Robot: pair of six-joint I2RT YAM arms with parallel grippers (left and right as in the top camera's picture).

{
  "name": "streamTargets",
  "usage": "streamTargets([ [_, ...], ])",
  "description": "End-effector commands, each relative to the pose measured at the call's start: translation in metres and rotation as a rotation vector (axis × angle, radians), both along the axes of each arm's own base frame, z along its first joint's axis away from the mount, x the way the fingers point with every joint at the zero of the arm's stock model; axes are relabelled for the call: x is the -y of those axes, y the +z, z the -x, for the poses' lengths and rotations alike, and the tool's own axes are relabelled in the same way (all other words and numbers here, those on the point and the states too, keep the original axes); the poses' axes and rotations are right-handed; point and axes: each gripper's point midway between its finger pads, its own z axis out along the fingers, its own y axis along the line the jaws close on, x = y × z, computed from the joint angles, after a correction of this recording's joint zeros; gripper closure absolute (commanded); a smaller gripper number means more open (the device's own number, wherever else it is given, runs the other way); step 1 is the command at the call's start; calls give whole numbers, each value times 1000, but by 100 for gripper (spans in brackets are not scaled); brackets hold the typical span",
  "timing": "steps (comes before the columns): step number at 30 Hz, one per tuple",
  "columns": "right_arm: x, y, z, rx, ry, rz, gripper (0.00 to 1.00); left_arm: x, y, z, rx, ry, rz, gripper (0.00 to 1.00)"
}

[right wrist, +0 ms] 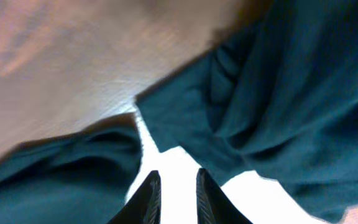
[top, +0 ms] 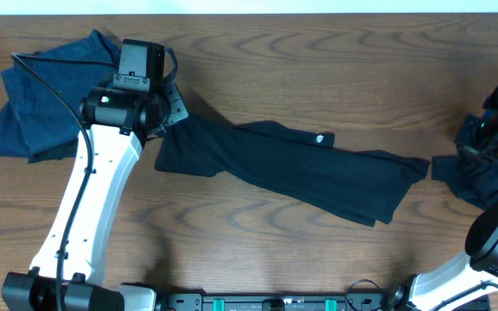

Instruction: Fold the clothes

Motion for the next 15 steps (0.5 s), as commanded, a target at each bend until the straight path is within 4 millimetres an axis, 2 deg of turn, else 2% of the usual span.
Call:
streamTargets([
  [1, 13, -17, 16, -33, -62, 32, 80, -7, 2, 2, 7, 2, -27, 94],
  [7, 48, -36, 41, -58, -219, 117, 77, -7, 2, 2, 7, 2, -27, 94],
  [12, 94, -34, 92, -145, -519, 265, 80, -7, 2, 2, 6, 2, -27, 94],
  [15, 112, -34, 114, -142, -677, 265, 81, -7, 2, 2, 6, 2, -28, 94],
])
